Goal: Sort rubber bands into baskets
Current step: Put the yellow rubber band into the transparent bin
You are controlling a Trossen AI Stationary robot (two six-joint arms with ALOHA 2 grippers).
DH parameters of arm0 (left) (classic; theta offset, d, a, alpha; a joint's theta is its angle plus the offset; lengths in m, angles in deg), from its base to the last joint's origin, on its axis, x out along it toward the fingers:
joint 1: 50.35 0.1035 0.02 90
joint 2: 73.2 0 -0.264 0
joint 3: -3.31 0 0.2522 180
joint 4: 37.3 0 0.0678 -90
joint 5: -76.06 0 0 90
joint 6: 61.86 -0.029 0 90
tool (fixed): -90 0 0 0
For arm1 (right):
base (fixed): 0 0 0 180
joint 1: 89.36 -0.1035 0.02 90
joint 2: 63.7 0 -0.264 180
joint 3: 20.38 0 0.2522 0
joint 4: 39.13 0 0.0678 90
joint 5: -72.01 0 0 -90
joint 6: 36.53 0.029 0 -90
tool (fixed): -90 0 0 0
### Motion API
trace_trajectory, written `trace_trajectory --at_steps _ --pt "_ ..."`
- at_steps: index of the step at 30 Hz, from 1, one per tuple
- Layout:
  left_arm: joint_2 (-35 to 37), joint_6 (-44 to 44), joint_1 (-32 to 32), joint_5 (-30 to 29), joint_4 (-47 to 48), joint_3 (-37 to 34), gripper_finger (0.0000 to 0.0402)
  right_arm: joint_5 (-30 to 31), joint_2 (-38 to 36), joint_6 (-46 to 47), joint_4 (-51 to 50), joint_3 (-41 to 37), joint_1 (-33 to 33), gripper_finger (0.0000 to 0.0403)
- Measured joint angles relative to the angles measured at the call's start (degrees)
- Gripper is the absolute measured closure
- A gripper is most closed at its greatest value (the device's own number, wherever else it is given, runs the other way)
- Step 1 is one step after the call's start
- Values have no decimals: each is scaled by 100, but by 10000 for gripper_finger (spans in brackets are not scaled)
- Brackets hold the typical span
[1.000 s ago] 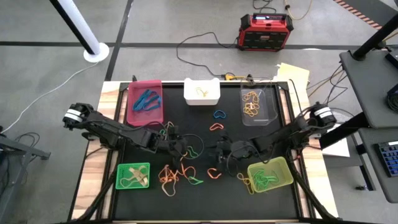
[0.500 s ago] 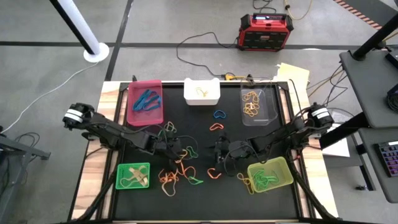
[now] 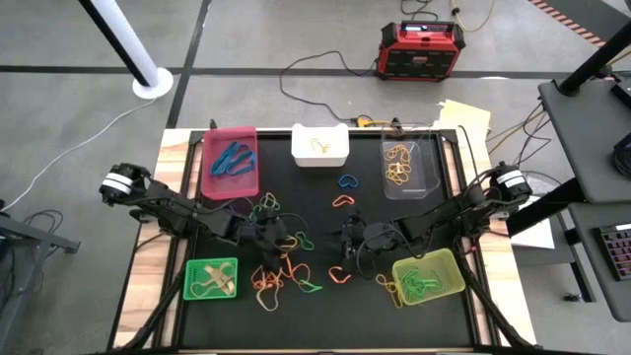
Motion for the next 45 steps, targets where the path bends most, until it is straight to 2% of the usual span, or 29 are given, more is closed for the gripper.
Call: trace_trajectory --at_steps 8,19,22,27,29,35,39,45 --pt "-245 26 42 -12 -835 -212 205 2 0 1 0 0 0 284" --pt "-1013 130 40 -176 -950 -106 212 7 0 3 -13 0 0 284" --pt "-1038 149 40 -184 -968 -138 245 10 0 1 -13 0 0 284" --pt "-1018 137 38 -450 -935 -177 373 13 0 -55 -11 0 0 284" --pt "-1006 131 38 -498 -901 -153 389 5 0 -134 -9 0 0 284" --pt "-722 -66 -56 -613 -783 -60 400 -574 137 -365 113 2 0 284" --pt "-262 -181 -56 -615 -895 37 401 -597 376 -607 332 86 -2 284" --pt "477 -280 -65 -477 -857 126 401 -551 789 -1359 341 627 0 284"
